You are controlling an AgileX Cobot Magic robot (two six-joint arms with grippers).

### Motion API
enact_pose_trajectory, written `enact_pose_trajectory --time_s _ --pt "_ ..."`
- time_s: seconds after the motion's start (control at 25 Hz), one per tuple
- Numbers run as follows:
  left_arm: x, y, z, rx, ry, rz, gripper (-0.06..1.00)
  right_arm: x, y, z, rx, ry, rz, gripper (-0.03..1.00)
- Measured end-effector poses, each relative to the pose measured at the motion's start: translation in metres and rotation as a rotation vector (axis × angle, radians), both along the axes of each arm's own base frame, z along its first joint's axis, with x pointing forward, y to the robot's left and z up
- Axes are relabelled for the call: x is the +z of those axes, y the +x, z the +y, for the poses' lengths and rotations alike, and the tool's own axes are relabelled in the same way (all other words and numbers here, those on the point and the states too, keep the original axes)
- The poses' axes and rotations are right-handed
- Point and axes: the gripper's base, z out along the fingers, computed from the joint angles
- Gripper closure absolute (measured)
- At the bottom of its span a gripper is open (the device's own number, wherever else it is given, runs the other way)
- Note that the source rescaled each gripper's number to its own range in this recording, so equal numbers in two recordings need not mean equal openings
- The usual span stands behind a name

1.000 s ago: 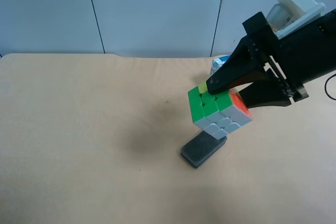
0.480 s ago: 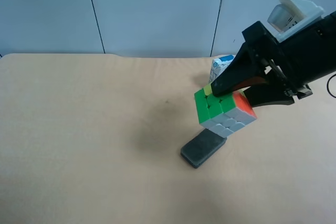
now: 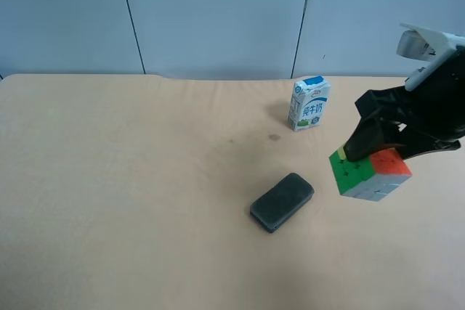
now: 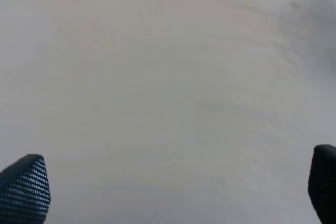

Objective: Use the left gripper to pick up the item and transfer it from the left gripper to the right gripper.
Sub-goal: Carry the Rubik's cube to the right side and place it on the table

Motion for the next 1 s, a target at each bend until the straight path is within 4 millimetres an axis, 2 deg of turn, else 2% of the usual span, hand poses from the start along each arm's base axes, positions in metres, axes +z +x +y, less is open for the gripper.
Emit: enact_pose_trajectory --time_s 0.28,0.56,0.76,1.0 --pt "0.0 0.0 -0.001 0.14 0.0 0.0 -0.05 -0.008 0.01 -0.023 -0.044 -0.236 -0.036 0.93" --pt "0.0 0.0 -0.001 0.182 -0.001 0.0 -0.05 -0.042 0.045 -0.052 -0.145 -0.276 0.024 0.93" --pt "0.0 0.0 -0.001 0.182 -0.001 0.0 -0.05 -0.069 0.07 -0.054 -0.165 -0.27 -0.011 0.93" --pt "0.0 0.0 -0.001 0.182 -0.001 0.0 -0.05 -0.107 0.091 -0.052 -0.165 -0.271 -0.005 0.93"
